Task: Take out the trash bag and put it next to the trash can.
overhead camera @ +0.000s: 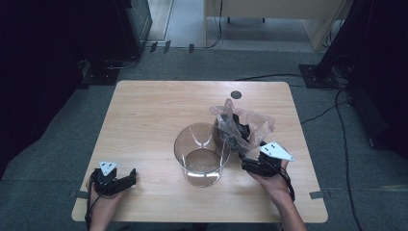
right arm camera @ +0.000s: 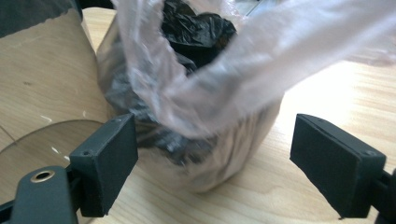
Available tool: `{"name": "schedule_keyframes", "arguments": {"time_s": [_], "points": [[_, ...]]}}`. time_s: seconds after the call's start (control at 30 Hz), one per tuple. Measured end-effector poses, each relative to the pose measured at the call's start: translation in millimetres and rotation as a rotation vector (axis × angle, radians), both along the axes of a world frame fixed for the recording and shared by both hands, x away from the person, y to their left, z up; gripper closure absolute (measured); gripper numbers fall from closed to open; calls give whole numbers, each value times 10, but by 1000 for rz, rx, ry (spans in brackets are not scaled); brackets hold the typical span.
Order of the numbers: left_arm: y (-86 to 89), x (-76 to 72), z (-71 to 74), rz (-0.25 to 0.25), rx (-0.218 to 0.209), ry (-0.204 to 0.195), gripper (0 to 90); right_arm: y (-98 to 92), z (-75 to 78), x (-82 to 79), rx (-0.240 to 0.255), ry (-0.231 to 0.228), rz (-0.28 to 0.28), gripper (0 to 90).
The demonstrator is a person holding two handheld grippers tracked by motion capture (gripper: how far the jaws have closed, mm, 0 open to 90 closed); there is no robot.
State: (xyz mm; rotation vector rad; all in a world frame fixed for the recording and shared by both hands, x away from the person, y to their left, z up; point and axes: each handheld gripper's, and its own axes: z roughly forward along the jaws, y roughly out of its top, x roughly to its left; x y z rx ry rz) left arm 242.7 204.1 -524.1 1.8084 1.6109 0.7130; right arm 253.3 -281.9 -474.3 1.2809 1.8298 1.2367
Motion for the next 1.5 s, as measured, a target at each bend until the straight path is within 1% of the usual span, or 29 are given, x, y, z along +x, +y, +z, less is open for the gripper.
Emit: {"name": "schedule_keyframes", "arguments": {"time_s": [0.53,1.3,1.4,1.5], "points": [[0,0,0,0,0,0,104,-339,-116,-137,-27,28,-72,151],[0,0,0,0,0,0,104,-821,-294,-360,-65,108,-174,154],[0,0,0,0,0,0,104,-871,-318,-389,-72,124,-186,155],[0,0,0,0,0,0,104,-938,-339,-414,-69,150,-209,155]]}}
